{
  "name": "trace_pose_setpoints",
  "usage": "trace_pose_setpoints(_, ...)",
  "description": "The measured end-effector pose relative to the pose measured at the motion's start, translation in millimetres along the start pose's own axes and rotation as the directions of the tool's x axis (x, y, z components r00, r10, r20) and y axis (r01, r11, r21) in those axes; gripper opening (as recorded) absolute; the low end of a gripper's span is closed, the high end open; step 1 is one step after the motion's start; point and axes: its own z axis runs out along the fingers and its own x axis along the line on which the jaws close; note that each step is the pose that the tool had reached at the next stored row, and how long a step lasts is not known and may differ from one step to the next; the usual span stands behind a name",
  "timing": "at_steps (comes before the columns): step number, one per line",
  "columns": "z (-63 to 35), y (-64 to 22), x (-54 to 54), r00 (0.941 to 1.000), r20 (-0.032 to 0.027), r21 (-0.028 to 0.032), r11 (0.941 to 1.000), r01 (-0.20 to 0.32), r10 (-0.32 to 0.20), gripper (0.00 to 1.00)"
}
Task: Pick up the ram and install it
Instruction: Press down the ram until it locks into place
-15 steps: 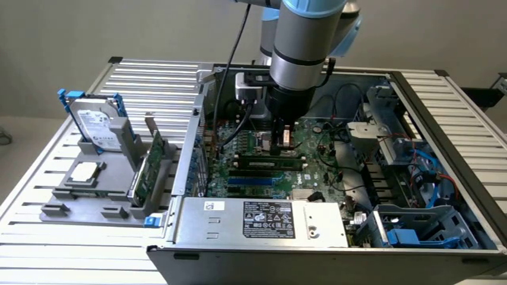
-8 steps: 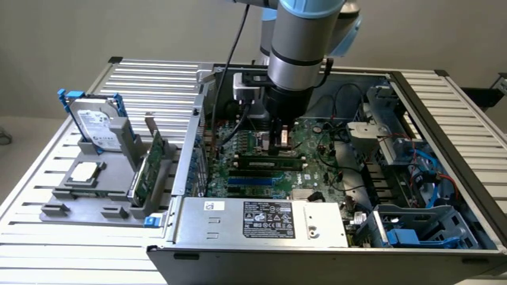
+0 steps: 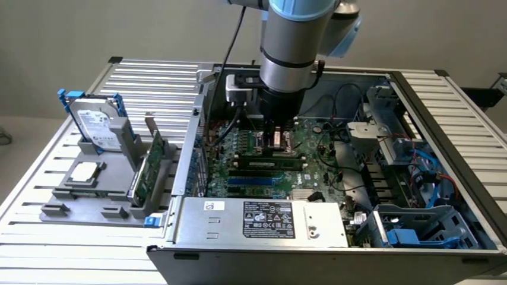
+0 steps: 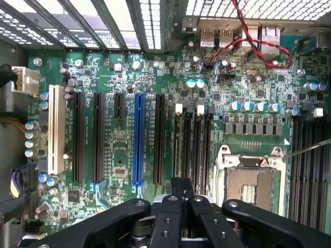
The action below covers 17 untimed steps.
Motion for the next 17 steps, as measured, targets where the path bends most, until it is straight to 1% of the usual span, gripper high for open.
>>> trace_pose_setpoints(17, 8.8, -1.4, -2.0, 1.0, 0.0001, 0.0001, 1.0, 0.0, 0.0, 0.11)
